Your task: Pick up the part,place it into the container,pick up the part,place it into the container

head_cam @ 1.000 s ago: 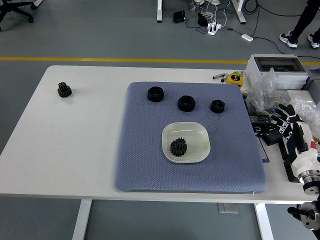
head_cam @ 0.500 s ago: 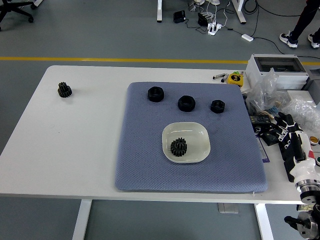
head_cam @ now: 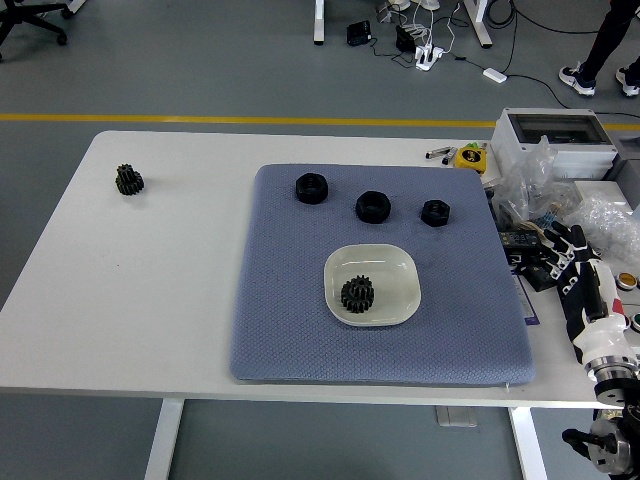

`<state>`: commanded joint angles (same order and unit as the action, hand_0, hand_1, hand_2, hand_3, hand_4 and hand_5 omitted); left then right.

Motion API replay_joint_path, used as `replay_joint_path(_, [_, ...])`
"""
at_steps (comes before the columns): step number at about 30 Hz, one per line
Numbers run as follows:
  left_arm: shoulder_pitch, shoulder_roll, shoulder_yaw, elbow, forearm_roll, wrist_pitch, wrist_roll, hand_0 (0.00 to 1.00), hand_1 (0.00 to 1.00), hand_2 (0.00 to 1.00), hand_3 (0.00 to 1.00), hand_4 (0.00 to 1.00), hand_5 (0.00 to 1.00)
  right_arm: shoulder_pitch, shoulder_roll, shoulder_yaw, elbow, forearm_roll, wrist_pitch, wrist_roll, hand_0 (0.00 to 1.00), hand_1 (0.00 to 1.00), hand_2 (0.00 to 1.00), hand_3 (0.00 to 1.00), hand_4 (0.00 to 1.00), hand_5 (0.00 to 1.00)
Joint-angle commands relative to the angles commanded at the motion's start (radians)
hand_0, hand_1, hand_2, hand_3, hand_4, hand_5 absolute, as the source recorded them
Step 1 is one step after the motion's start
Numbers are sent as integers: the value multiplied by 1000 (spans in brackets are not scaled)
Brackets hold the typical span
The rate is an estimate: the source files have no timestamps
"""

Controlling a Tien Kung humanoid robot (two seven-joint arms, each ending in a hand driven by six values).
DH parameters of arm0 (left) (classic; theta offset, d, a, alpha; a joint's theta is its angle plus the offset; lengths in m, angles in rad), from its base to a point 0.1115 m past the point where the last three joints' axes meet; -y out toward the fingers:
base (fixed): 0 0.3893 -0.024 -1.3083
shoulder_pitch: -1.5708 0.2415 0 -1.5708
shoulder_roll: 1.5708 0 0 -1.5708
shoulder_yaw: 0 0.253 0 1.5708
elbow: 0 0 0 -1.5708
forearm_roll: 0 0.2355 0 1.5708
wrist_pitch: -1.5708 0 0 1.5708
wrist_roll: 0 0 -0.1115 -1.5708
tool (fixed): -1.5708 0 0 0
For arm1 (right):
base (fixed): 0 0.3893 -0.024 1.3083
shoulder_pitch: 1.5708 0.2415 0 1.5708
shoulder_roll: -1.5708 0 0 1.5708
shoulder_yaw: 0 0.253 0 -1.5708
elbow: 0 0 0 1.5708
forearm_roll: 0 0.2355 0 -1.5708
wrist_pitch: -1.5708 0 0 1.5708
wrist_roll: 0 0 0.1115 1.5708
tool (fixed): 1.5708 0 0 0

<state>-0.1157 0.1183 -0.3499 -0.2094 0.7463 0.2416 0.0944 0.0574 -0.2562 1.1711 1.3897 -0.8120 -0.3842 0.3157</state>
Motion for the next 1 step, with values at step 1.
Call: replay_joint_path(1, [0, 0, -1, 0, 2, 0, 1, 649, 648, 608, 548, 586, 476, 0, 0, -1, 0, 4, 1, 0, 750, 766, 817, 828, 998, 935])
